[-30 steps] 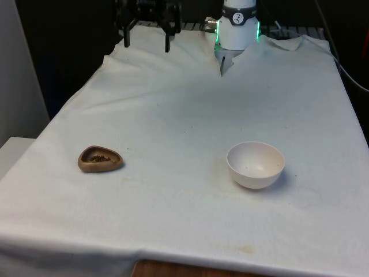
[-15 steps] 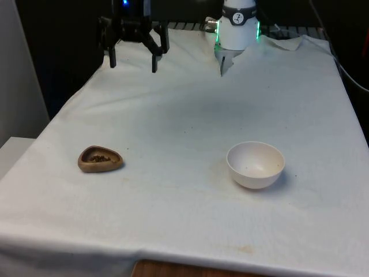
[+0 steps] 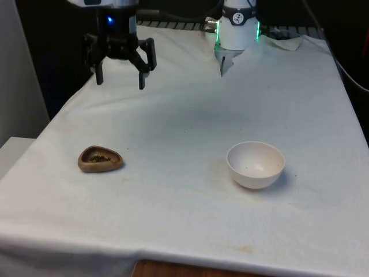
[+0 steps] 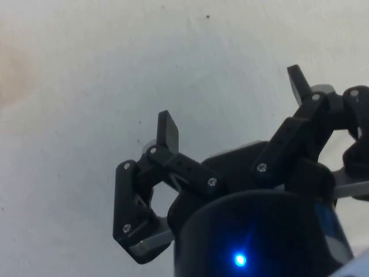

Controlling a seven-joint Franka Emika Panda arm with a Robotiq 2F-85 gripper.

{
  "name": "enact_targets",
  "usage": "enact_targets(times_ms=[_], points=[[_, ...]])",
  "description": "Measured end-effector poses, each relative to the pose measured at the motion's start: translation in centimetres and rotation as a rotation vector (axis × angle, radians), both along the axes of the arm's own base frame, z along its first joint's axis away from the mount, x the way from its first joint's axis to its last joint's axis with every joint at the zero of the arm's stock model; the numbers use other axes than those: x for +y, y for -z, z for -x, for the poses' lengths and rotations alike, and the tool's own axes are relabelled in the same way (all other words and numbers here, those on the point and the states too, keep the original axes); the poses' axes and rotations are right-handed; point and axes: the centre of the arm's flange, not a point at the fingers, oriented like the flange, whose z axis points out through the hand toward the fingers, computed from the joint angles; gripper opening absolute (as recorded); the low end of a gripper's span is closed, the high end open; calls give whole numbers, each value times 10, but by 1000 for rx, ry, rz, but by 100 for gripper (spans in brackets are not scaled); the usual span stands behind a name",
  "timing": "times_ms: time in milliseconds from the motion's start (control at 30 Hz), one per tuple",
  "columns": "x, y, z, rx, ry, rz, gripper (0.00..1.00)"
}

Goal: Pour the coffee beans from the cup into the bowl.

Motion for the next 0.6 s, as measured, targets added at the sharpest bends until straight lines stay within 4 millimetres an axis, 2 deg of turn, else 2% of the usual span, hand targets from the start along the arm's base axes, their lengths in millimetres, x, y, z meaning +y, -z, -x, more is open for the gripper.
enact_targets(times_ms=[300,600], points=[[0,9,-10,-6,-17,1,100],[-14,23,-20,-20,-63,4,100]])
